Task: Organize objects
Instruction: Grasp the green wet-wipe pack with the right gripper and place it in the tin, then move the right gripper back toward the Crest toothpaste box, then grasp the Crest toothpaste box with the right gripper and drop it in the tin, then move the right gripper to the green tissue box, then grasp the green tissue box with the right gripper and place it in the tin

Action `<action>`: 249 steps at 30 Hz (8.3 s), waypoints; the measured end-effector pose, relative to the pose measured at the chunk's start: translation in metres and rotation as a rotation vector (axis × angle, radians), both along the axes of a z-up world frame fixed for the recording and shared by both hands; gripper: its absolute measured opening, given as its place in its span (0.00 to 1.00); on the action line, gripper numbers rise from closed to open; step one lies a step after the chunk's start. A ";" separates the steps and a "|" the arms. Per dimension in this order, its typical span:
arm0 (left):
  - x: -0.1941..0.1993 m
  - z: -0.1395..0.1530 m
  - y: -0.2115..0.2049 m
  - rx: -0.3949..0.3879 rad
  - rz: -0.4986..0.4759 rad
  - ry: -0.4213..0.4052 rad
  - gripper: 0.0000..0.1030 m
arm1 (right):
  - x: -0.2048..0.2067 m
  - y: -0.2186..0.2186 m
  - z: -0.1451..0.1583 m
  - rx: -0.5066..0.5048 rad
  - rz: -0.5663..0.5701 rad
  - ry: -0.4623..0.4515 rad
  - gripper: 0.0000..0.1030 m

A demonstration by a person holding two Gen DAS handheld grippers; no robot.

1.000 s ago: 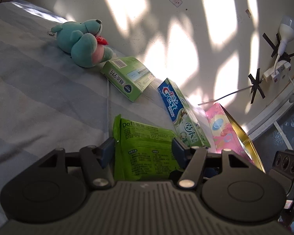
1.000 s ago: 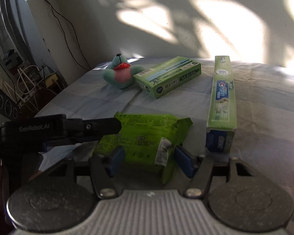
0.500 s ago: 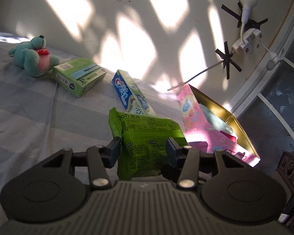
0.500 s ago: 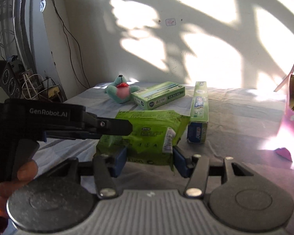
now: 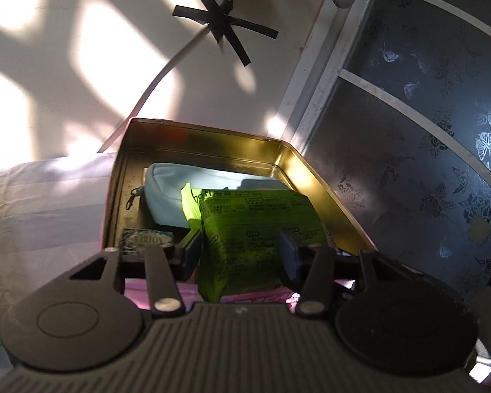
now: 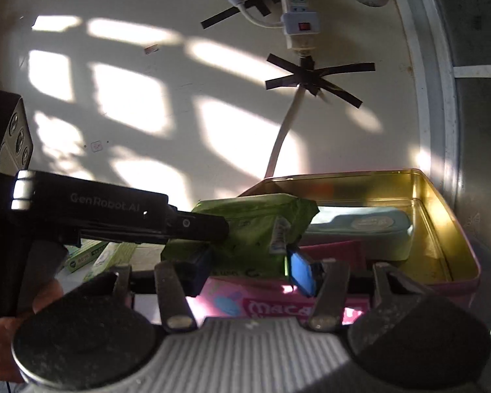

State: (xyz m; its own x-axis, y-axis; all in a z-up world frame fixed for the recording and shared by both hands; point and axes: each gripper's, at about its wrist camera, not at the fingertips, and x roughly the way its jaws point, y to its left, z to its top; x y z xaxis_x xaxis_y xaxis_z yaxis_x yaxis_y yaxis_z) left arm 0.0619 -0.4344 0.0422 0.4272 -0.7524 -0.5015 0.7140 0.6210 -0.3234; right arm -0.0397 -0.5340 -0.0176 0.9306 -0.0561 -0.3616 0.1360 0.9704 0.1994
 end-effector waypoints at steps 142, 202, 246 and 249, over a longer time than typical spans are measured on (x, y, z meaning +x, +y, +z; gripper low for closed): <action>-0.027 0.002 0.077 0.100 0.153 -0.060 0.59 | -0.029 0.102 -0.025 0.274 0.223 -0.037 0.30; 0.003 -0.064 0.287 0.363 0.764 -0.115 0.74 | 0.050 0.221 -0.041 -0.079 0.264 0.057 0.63; 0.021 -0.066 0.402 0.047 0.809 0.049 0.74 | 0.195 0.349 -0.043 -0.301 0.370 0.328 0.67; 0.017 -0.067 0.389 0.012 0.677 0.059 0.74 | 0.153 0.329 -0.050 -0.218 0.455 0.395 0.63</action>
State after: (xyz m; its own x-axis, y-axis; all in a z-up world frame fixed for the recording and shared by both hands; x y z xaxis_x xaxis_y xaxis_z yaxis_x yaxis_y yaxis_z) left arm 0.0791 -0.0458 -0.0248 0.7740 -0.3229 -0.5447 0.1480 0.9287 -0.3401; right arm 0.1130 -0.2050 -0.0679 0.6777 0.2020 -0.7071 -0.2762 0.9611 0.0098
